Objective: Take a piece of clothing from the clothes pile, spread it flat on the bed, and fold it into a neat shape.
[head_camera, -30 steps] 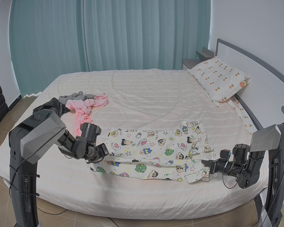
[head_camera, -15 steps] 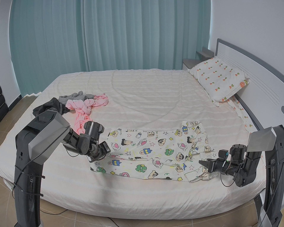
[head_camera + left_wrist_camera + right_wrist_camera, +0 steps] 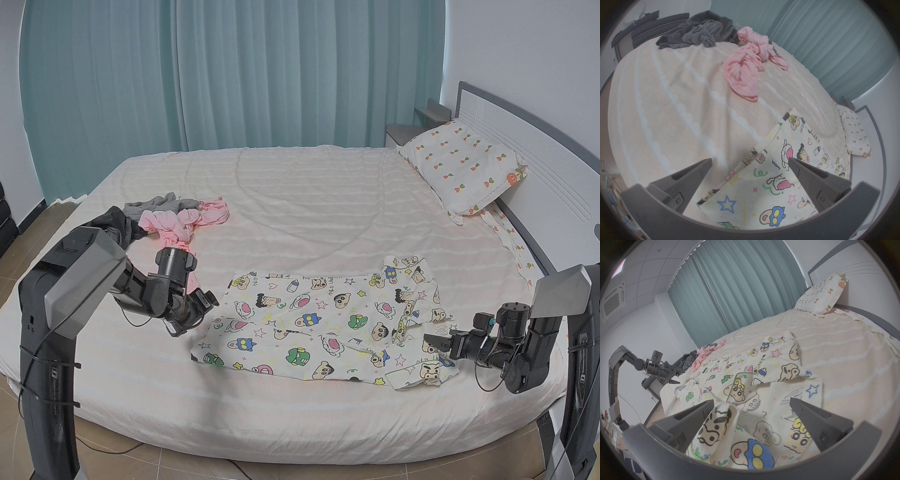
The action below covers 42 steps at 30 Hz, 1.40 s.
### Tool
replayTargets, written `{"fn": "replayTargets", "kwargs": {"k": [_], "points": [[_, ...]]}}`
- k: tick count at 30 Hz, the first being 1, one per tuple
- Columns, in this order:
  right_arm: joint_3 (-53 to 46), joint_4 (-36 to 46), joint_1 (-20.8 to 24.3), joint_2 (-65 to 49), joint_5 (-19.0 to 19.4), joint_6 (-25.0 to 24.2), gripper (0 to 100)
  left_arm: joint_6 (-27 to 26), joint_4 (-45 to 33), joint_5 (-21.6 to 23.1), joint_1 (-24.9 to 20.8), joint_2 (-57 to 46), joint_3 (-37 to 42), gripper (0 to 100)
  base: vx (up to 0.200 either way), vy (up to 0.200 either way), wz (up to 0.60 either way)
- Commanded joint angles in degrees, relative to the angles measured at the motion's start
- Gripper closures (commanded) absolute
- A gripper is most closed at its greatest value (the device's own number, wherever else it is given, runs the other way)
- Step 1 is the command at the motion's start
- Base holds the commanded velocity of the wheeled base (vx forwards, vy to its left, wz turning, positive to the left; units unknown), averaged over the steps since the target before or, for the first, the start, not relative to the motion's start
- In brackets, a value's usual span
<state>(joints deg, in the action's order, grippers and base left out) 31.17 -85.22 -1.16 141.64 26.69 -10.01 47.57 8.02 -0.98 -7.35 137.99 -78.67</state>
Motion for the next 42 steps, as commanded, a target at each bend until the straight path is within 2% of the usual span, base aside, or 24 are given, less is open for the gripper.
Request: {"fn": "replayTargets", "kwargs": {"k": [1,4,7,10,12,13,16,17,18,20,21,24,27,28,29,30,33,35,42], "points": [[-5.1,-1.6,-1.6,-5.1,-1.5,-0.6,0,0.3,0.5,6.4,4.8,-8.9,6.9,0,0.000,0.000,0.00],[-10.2,-2.2,0.3,-9.9,-4.0,-8.0,0,0.5,0.5,15.0,7.8,-14.9,13.5,0,0.000,0.000,0.00],[-14.4,-2.3,3.3,-12.6,-6.6,-16.4,0,0.9,1.3,20.0,9.5,-20.1,21.4,0,0.000,0.000,0.00],[-17.9,-2.3,5.2,-13.2,-8.3,-21.7,0,4.6,4.6,24.2,10.0,-24.5,29.7,0,0.000,0.000,0.00],[-19.0,-2.3,6.0,-13.2,-8.9,-23.4,0,6.0,6.3,25.1,10.0,-25.6,32.1,0,0.000,0.000,0.00],[-21.3,-2.3,7.9,-13.3,-10.6,-28.4,0,8.4,11.2,26.1,9.8,-27.4,37.6,0,0.000,0.000,0.00],[-24.6,-2.8,11.4,-13.2,-14.0,-34.7,0,11.1,20.2,26.1,9.2,-27.6,43.9,0,0.000,0.000,0.00],[-24.9,-2.9,11.7,-13.1,-14.4,-35.2,0,11.4,21.2,26.1,9.2,-27.5,44.3,0,0.000,0.000,0.00],[-27.2,-3.9,13.5,-12.4,-16.1,-35.9,0,12.3,26.2,25.8,9.0,-27.4,46.1,0,0.000,0.000,0.00],[-27.2,-3.9,13.5,-12.4,-16.1,-35.9,0,12.3,26.2,25.8,9.0,-27.4,46.1,0,0.000,0.000,0.00],[-31.2,-4.3,17.6,-11.2,-17.6,-36.1,0,13.1,31.9,25.8,9.0,-27.1,48.9,0,0.000,0.000,0.00],[-31.1,-4.3,20.0,-10.8,-19.5,-36.5,0,12.7,33.4,25.8,8.9,-26.0,49.7,0,0.000,0.000,0.00],[-30.6,-4.4,25.8,-8.8,-23.3,-36.0,0,12.5,34.9,25.4,8.7,-24.1,50.1,0,0.000,0.000,0.00],[-30.3,-4.4,26.3,-8.6,-23.7,-36.0,0,12.5,35.0,25.4,8.7,-24.0,50.1,0,0.000,0.000,0.00],[-28.6,-4.4,29.3,-7.6,-26.2,-36.3,0,12.5,35.9,25.4,8.6,-24.0,50.6,0,0.000,0.000,0.00],[-27.1,-4.3,30.2,-6.9,-27.7,-36.3,0,12.4,36.4,25.4,8.6,-23.9,51.1,0,0.000,0.000,0.00],[-21.7,-4.2,31.4,-4.7,-32.0,-35.7,0,12.3,38.1,25.4,8.5,-23.8,52.1,0,0.000,0.000,0.00],[-19.1,-4.2,31.4,-3.3,-33.5,-34.4,0,12.3,39.3,25.4,8.4,-23.7,52.8,0,0.000,0.000,0.00],[-14.1,-3.9,31.3,-0.8,-34.4,-32.1,0,12.1,41.0,25.3,8.3,-23.3,53.5,0,0.000,0.000,0.00]]}}
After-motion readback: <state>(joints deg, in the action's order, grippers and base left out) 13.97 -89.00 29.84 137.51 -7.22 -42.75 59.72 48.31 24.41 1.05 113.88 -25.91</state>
